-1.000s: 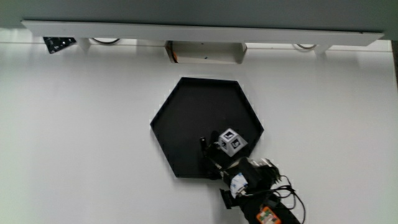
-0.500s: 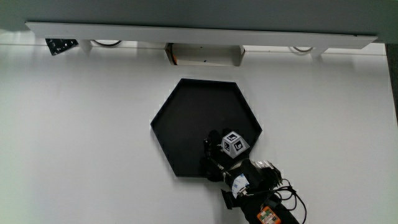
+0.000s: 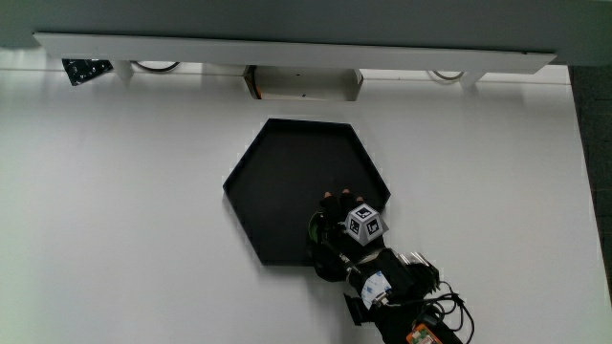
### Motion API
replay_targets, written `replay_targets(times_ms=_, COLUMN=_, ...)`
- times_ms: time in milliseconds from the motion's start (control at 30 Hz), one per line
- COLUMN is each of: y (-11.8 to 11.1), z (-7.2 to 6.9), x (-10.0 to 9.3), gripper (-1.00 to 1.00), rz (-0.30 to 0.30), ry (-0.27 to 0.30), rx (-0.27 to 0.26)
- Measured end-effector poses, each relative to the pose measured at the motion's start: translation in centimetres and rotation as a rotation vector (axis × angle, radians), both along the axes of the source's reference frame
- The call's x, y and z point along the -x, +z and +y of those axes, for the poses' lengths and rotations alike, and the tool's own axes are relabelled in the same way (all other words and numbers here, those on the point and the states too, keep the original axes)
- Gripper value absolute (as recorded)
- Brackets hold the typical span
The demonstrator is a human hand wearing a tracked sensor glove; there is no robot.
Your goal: Place teabowl into plate
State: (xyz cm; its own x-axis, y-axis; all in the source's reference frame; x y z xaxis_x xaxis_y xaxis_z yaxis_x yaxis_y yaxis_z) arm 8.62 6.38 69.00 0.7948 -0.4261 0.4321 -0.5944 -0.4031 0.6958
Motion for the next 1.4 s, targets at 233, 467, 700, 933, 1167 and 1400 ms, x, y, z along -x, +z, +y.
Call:
replay_targets(times_ms=233, y=0.1, z=1.0, x=-0.8, gripper=-1.00, rz=-0.044, ry=0.041, rx=-0.016)
replay_targets(times_ms=467, y=-0.1, z=1.5, x=-1.9, gripper=-1.00, rz=-0.058, ry=0.089, rx=-0.059)
replay_targets(times_ms=700, y=-1.1, z=2.5, x=-2.8, gripper=-1.00, rz=-0.115, ry=0.138, rx=-0.058)
replay_targets(times_ms=933, y=-0.6, z=4.1, x=-3.7, gripper=-1.00, rz=-0.145, ry=0.167, rx=-0.042)
replay_targets(times_ms=1167, y=-2.0, z=5.3, x=-4.2, gripper=-1.00, rz=-0.187, ry=0.187, rx=-0.073)
replay_targets(times_ms=1400, y=-2.7, z=7.3, x=-4.9, gripper=-1.00, rz=-0.195, ry=0.192, rx=-0.073)
